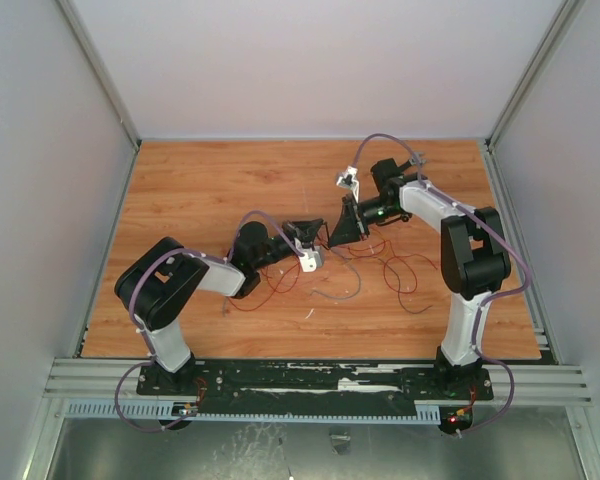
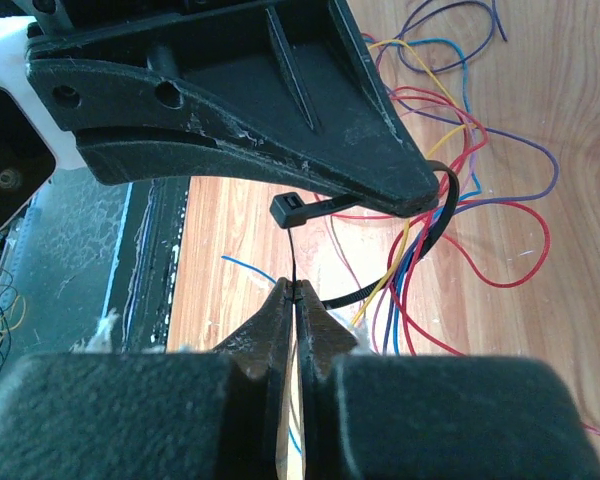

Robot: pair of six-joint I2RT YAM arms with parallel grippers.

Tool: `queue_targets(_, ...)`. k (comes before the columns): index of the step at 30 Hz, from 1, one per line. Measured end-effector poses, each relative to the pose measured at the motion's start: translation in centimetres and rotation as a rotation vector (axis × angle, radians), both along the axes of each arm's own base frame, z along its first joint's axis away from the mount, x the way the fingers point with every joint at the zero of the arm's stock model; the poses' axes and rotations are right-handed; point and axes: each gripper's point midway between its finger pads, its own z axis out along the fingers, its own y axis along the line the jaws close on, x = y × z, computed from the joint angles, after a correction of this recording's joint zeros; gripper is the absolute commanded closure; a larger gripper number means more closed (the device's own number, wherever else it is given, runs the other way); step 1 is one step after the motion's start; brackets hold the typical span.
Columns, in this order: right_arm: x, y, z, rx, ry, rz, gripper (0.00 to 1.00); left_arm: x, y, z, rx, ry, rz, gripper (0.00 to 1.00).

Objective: Zip-tie the wires
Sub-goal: Tie the cable at the center of the board.

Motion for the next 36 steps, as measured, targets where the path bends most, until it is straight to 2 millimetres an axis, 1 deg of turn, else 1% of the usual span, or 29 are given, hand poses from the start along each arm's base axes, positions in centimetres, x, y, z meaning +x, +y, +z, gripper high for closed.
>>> queue_targets(13,-0.2,-0.4,0.8,-0.011,0.039,-0.005,1.0,-0.1,-0.2,0.4,0.005,-0.034,-0.004,1.0)
queue_targets(19,-0.3,-0.4,0.3,-0.009,0.084,-0.001,1.0,-0.1,-0.2,0.5,0.012,-0.048,-0.004,1.0)
queue_targets(25,-0.9,-0.4,0.0,0.012,0.122,0.015,1.0,-0.1,-0.3,0.3,0.017,-0.051,-0.003,1.0)
queue_targets(29,-1.1,-0.4,0.2,0.025,0.126,0.023,1.0,-0.1,-0.3,0.1,0.02,-0.049,-0.002,1.0)
queue_targets(36,-0.7,-0.2,1.2,0.044,0.11,0.027,1.0,0.0,-0.2,0.2,0.026,-0.062,0.005,1.0)
